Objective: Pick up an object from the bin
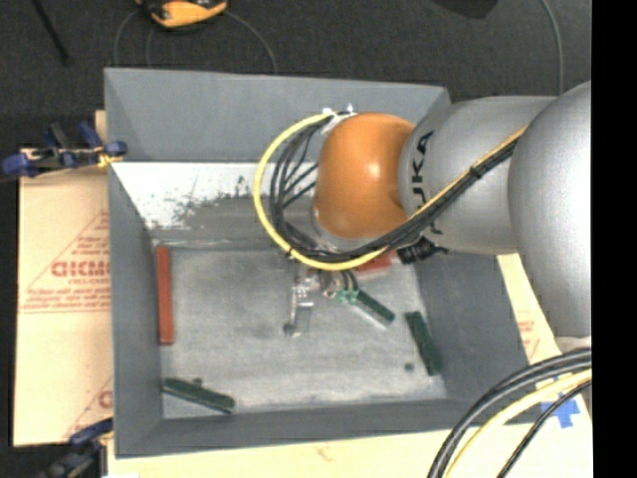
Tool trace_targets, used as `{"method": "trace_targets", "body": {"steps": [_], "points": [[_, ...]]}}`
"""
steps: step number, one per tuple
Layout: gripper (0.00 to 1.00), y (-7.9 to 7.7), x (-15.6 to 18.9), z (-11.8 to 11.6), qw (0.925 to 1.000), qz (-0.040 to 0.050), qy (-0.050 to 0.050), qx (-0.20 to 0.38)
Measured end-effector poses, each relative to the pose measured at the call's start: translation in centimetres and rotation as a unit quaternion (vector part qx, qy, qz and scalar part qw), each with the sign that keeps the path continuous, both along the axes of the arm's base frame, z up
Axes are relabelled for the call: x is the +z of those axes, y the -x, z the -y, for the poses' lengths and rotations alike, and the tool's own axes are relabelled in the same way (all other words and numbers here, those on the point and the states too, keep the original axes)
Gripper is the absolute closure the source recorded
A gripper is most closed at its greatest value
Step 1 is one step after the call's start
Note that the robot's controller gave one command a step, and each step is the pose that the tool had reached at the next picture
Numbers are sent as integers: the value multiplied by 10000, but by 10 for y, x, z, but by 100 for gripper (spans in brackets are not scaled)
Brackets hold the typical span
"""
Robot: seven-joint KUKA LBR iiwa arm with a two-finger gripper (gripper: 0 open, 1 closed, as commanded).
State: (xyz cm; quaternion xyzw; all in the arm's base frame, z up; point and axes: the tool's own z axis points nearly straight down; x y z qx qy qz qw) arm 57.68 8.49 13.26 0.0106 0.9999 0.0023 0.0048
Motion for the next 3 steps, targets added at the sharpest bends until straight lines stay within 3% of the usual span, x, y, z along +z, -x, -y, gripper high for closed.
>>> {"method": "trace_targets", "body": {"steps": [1,2,3], "points": [[0,-46,-45,13,9993,-3,42,-361],[0,-56,-62,-14,9997,-57,11,-234],[0,-63,-39,38,10000,-18,19,-82]]}}
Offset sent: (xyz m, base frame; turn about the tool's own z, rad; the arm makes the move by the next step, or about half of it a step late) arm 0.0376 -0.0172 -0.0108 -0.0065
